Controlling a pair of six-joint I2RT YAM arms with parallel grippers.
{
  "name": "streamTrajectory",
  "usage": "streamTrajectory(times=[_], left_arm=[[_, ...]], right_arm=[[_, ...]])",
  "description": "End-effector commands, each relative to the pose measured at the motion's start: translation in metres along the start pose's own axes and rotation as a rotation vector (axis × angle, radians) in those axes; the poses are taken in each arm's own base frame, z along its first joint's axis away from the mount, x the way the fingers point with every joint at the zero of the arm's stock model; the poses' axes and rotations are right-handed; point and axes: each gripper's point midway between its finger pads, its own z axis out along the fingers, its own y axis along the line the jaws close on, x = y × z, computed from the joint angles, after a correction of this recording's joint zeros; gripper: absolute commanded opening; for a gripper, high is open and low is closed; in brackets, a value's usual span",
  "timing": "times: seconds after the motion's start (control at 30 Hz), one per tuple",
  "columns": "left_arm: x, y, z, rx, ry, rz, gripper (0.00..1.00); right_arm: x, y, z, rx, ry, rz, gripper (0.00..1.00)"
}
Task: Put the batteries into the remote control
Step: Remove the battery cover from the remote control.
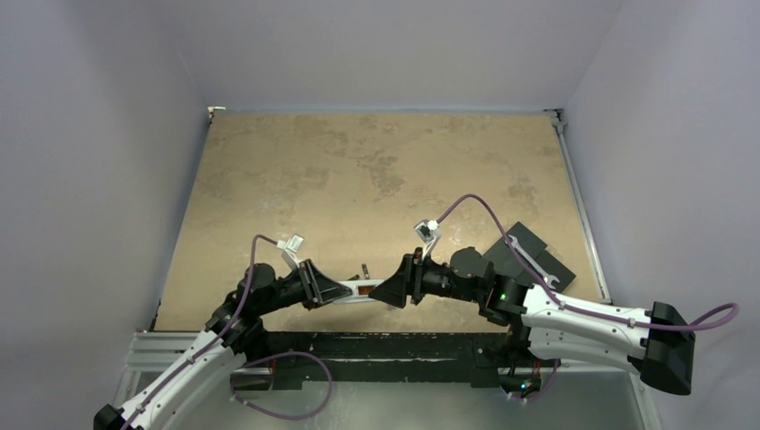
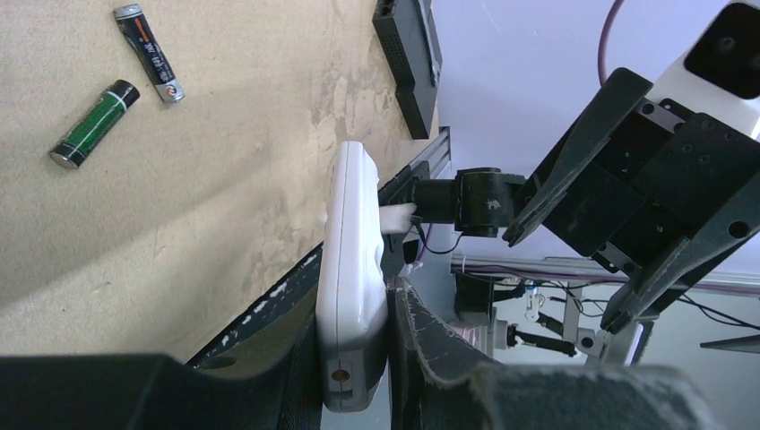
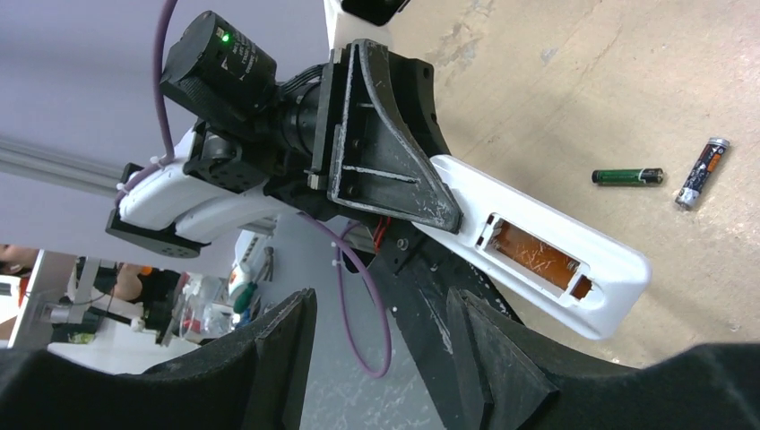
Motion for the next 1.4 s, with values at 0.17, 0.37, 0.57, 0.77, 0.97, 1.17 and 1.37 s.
streamTrajectory(times=[0.17,0.37,0.57,0.77,0.97,1.17,1.37], left_arm=[[-0.009,-0.012,0.006,0.046,-0.029,0.043,0.0],[-0.011,-0.006,0.01,0.031,-0.032,0.034,0.0],[-0.012,-0.007,0.011,0.028,-0.033,0.037,0.0],[-0.013,-0.007,0.01,0.016,-0.036,0.049,0.0],[-0.013,-0.006,0.008,-0.006,-0.035,0.063,0.0],[-0.006,-0.002,0.006,-0.028,0.008,0.063,0.0],[0.007,0.004,0.008,-0.052,0.103,0.068,0.0]], right_arm=[[0.003,-0.006,-0.003,0.012,0.0,-0.027,0.63],[0.004,-0.011,-0.005,0.036,-0.002,-0.027,0.63],[0.005,-0.022,-0.012,0.089,-0.006,-0.029,0.63],[0.005,-0.033,-0.022,0.148,-0.026,-0.027,0.64],[0.006,-0.05,-0.033,0.238,-0.031,-0.024,0.65],[0.005,-0.062,-0.043,0.323,-0.035,-0.028,0.66],[0.005,-0.073,-0.052,0.397,-0.024,-0.045,0.67]])
